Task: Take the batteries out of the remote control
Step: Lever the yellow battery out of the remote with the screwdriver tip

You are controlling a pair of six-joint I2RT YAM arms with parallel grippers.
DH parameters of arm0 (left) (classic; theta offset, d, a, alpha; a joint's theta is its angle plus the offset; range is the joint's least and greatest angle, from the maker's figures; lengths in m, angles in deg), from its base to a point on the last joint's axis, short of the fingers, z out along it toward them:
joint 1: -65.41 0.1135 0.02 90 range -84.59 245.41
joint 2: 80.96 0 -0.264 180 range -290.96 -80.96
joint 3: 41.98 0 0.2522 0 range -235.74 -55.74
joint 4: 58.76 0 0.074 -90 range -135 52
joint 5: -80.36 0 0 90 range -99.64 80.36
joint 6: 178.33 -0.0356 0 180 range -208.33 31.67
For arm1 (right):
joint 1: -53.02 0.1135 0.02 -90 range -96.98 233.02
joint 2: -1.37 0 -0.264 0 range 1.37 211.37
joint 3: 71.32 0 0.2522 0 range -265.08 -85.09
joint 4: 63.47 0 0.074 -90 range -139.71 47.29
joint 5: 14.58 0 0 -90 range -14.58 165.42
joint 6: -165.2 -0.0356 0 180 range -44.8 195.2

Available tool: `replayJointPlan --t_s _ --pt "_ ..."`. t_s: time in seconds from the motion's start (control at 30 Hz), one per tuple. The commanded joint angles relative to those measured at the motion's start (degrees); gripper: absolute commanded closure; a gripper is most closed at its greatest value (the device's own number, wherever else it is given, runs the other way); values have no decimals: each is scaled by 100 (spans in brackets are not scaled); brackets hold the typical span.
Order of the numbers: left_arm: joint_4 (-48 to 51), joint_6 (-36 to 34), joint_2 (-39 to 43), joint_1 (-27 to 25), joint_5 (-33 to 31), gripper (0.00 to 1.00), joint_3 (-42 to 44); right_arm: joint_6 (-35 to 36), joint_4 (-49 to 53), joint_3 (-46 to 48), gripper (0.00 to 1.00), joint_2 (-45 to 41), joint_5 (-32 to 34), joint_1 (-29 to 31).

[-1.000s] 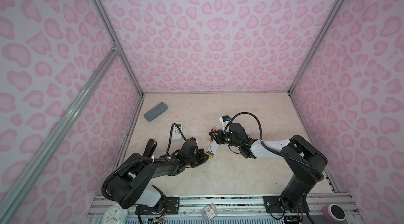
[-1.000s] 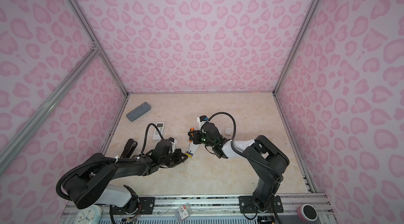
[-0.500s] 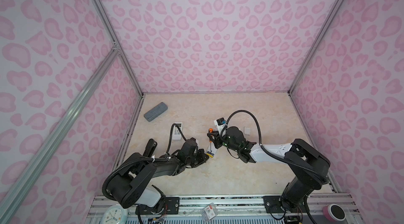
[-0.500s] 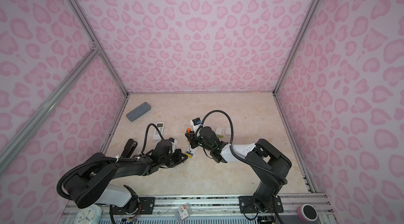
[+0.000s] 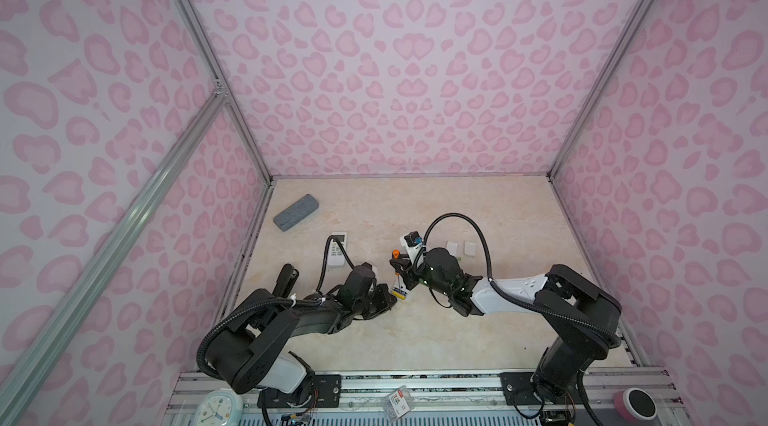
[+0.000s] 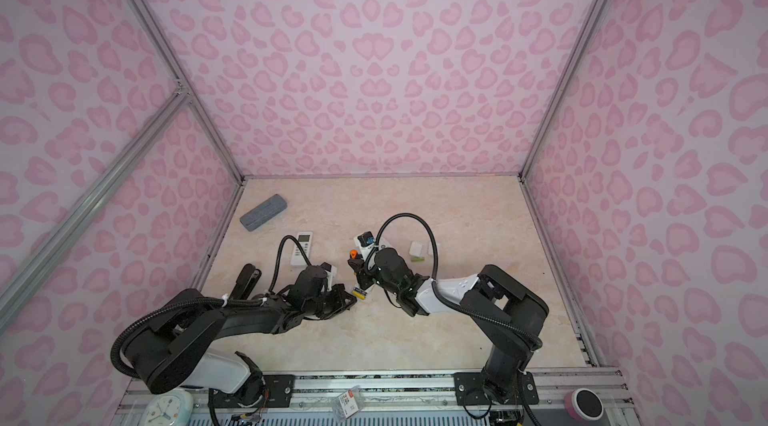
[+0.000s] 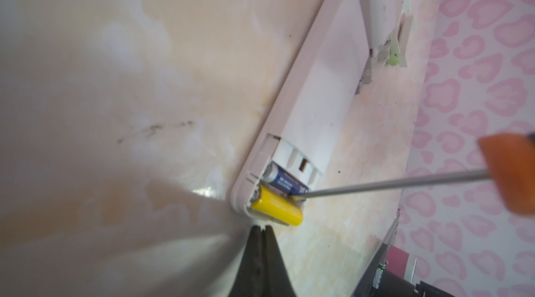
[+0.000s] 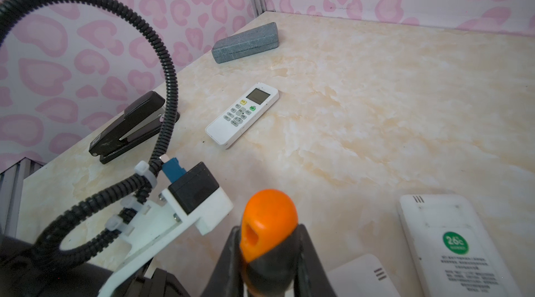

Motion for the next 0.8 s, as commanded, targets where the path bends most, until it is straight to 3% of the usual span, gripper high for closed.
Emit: replayJointPlan --t_s 0.0,0.1,0.27,0.57,0.77 --pt "-158 -42 -44 11 20 96 33 539 -206 85 100 -13 361 187" --pt "-166 -38 -45 10 4 96 49 837 -161 99 100 -33 501 333" --pt "-191 -24 -75 6 6 97 73 603 18 103 100 -43 549 358" --pt "-366 55 -249 11 66 96 41 -896 -3 196 100 134 89 7" --pt "-435 99 -297 6 66 96 5 -1678 186 142 100 200 120 -149"
